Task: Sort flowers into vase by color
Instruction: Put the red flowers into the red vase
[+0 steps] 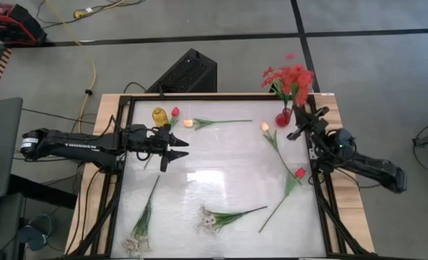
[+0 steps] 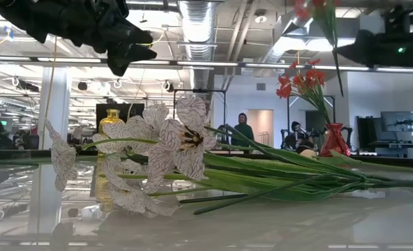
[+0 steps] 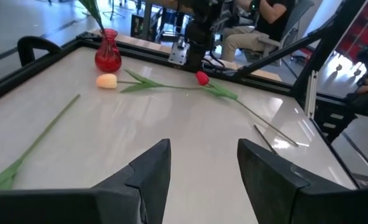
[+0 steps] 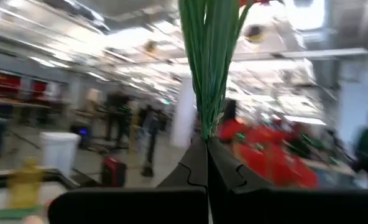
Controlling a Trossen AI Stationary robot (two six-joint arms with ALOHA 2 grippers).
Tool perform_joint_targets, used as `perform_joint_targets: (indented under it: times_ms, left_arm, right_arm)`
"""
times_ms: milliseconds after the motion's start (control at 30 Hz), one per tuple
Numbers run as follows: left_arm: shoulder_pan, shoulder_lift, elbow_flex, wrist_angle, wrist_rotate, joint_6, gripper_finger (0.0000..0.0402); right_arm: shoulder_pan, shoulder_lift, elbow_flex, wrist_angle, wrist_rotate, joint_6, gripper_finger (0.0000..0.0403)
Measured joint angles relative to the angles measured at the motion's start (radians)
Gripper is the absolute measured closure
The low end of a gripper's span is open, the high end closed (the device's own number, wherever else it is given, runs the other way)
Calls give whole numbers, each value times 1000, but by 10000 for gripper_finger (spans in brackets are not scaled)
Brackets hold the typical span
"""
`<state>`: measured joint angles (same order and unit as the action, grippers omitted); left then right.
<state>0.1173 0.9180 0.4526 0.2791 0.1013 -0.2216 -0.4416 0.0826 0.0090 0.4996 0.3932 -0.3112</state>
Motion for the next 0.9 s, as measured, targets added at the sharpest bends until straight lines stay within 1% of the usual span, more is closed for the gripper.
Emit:
perform_joint_targets:
  times_ms: [33,233,467,700,767,833,900]
  left_arm:
    - [0,0,0,5,1,-3,229]
    - [0,0,0,7,3,-4,229]
    - [0,0,0,8,-2,-3,229]
    - [0,0,0,8,-3,1,229]
    - [0,0,0,8,-3,-2,229]
    - [0,0,0,8,-3,-11,229]
    - [0,0,0,23,4,-15,229]
  right_arm:
    - [-32,9,0,-5,-10,17,386]
    - [-200,56,0,3,-148,84,386]
    - [-353,126,-1,21,-244,148,386]
    - [-460,223,-2,154,-369,260,386]
    - [-473,243,-2,230,-442,313,386]
    - [-472,250,0,318,-553,377,386]
    - [-458,250,18,368,-651,467,386]
